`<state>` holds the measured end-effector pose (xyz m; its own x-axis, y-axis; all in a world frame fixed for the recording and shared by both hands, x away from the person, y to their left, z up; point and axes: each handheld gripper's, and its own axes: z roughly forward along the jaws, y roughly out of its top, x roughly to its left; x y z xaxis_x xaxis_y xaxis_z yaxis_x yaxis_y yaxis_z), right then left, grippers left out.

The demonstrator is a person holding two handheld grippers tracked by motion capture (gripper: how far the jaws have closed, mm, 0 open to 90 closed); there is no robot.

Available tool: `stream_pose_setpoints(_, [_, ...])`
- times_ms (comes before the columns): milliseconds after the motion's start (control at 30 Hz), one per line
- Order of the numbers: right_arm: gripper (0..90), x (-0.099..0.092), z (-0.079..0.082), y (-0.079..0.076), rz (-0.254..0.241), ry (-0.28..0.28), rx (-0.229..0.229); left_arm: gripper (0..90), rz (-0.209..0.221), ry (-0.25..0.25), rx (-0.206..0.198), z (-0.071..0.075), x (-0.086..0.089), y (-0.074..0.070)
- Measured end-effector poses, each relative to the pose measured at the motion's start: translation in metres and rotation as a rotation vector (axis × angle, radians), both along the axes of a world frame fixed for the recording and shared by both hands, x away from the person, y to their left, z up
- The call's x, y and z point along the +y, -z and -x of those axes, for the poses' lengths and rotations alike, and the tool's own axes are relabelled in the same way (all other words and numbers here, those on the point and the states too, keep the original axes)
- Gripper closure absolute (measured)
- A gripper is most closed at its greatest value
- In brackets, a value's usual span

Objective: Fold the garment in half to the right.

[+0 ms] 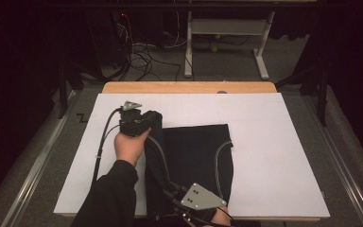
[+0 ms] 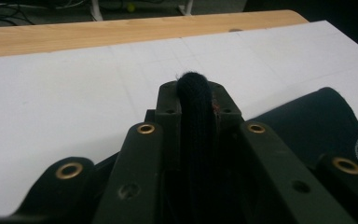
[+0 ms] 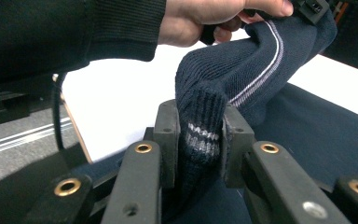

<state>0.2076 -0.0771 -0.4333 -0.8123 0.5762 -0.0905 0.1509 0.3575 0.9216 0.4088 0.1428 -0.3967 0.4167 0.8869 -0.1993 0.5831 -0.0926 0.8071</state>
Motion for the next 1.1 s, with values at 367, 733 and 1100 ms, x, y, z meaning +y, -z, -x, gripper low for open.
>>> stream_pose_setpoints(367, [73.0,-0.041,0.003,0.008,0.013,0.072,0.024,73.8,-0.033,0.012,0.031,-0.01,-0.053,0.001])
stream_pose_setpoints(733, [72.4,-0.068,0.007,0.013,0.044,0.128,0.03,73.7,-0.031,0.035,0.022,-0.013,-0.084,-0.001])
stream_pose_setpoints(1100, [71.9,-0.09,0.011,0.018,0.051,0.161,0.062,73.4,-0.039,0.075,0.033,-0.016,-0.114,0.004])
